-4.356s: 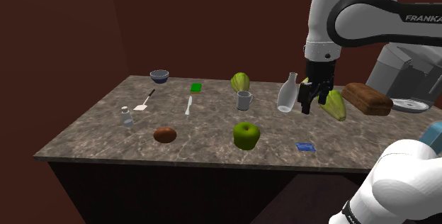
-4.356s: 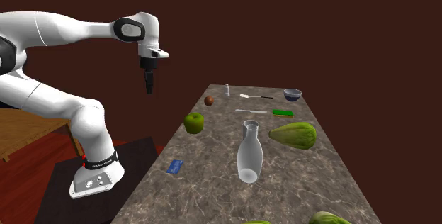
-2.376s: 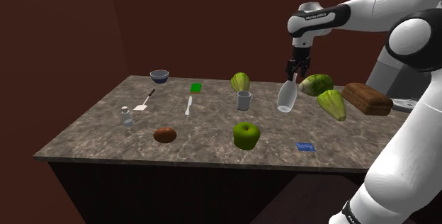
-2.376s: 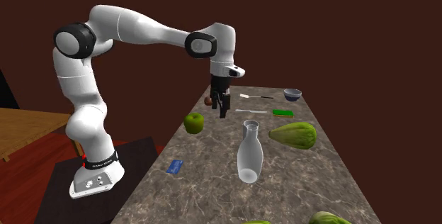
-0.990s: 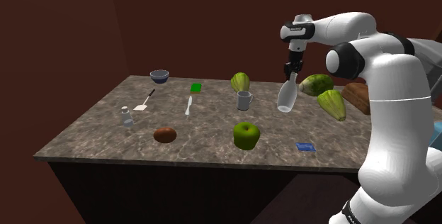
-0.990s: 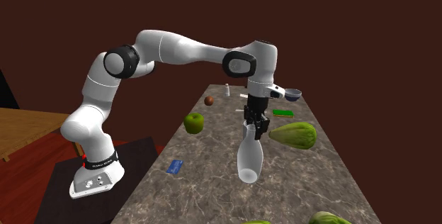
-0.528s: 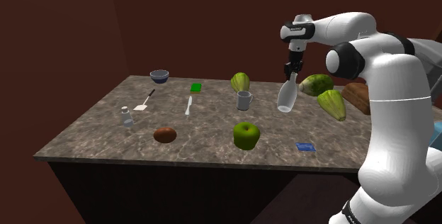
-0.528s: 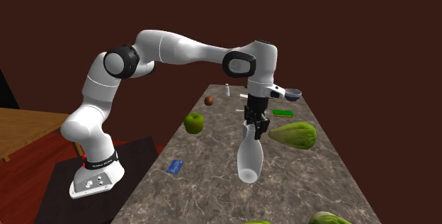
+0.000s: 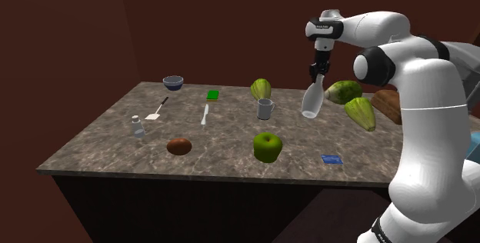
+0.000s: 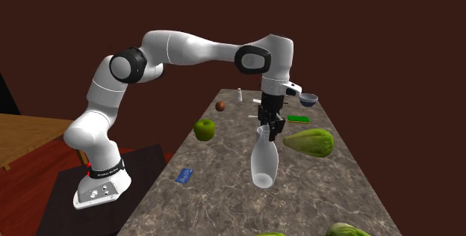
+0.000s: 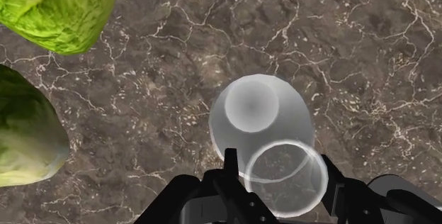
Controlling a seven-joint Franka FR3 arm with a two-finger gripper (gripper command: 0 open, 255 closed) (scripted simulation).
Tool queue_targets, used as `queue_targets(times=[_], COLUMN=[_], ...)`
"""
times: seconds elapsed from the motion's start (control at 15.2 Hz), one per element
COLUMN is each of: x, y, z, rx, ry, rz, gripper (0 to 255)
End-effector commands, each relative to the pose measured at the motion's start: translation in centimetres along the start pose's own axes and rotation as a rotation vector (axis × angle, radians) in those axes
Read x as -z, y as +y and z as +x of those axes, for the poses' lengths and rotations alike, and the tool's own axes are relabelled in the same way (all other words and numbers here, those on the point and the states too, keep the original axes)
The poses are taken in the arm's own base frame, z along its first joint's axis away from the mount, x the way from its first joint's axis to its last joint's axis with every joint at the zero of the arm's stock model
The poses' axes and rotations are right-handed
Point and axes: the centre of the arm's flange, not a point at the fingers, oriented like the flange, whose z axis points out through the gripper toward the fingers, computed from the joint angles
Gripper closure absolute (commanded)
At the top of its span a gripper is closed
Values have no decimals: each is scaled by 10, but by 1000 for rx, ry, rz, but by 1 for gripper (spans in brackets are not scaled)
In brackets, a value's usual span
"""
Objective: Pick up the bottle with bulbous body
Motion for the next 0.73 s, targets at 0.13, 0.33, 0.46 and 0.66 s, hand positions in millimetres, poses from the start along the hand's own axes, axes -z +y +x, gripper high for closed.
queue_targets(times=[0.13,0.33,0.46,0.66], x=[22,38,48,54], y=[1,2,2,2], z=[-3,-4,-5,-5], rx=[0,0,0,0], ry=[0,0,0,0], rz=[0,0,0,0], gripper=[255,255,255,255])
